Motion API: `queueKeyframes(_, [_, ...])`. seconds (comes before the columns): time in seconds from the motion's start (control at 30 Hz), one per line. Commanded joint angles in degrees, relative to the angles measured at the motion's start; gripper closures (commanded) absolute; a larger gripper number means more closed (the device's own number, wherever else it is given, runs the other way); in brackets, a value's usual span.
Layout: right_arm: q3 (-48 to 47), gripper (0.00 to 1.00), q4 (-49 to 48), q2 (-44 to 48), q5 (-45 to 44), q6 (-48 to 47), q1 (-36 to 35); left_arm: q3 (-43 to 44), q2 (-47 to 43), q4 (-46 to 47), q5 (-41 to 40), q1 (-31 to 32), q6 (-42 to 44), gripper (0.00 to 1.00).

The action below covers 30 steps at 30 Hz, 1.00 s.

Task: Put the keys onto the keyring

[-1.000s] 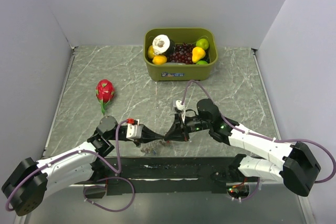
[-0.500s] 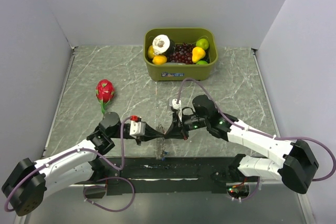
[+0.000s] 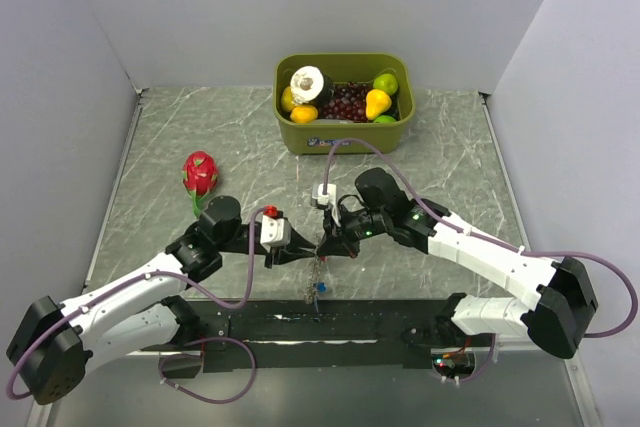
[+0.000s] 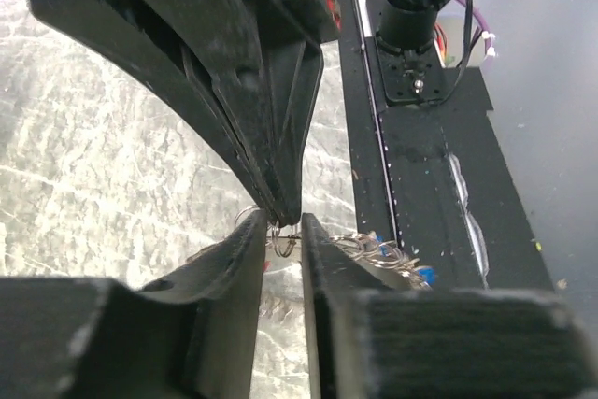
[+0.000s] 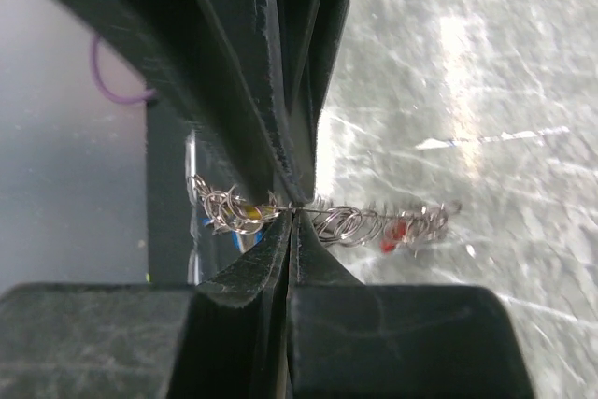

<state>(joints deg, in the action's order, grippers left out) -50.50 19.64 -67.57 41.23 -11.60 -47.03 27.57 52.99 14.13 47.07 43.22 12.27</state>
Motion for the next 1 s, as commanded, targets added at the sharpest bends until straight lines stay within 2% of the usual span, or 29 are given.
queueKeyframes(0.0, [-4.78, 1.0, 3.3, 0.07, -2.03, -3.69, 0.0, 4.42, 0.09, -4.81, -0.92, 0.37, 1.09, 0.68])
queueKeyframes(0.03, [-5.04, 1.0, 3.21, 0.16, -1.6, -3.78, 0.0, 4.85, 0.18, -5.16, -0.93, 0.46, 1.0, 0.61])
queueKeyframes(0.23, [-6.19, 1.0, 5.76, -0.11, -0.81, -5.37, 0.0, 6.52, 1.15, -7.8, -1.45, 0.55, 1.53, 0.46])
queueKeyframes(0.5, [-5.93, 1.0, 5.15, 0.42, -0.45, -5.28, -0.08, 9.25, 5.89, -9.47, 1.27, 0.55, 1.53, 0.47])
queueKeyframes(0.7, [-5.31, 1.0, 4.09, 0.86, -0.63, -4.75, 0.0, 10.13, 7.83, -10.17, 2.76, 0.64, 3.02, 0.63])
queueKeyframes(0.73, [-5.22, 1.0, 4.0, 1.12, -0.8, -4.75, 0.0, 10.48, 8.52, -11.13, 2.94, 0.55, 3.28, 0.69])
queueKeyframes(0.8, [-5.14, 1.0, 3.83, 1.48, -1.33, -4.66, 0.0, 10.83, 9.06, -11.75, 3.47, 0.55, 3.98, 0.74])
queueKeyframes(0.9, [-4.96, 1.0, 3.48, 1.92, -1.33, -4.58, 0.0, 11.1, 9.85, -11.67, 4.52, 0.55, 4.25, 0.88])
queueKeyframes(0.93, [-4.96, 1.0, 3.39, 1.92, -1.24, -4.66, 0.0, 11.1, 10.02, -11.5, 4.61, 0.55, 4.34, 0.98])
queueKeyframes(0.97, [-5.05, 1.0, 3.48, 1.92, -1.24, -4.58, 0.0, 11.1, 10.11, -10.97, 4.78, 0.55, 4.34, 0.99])
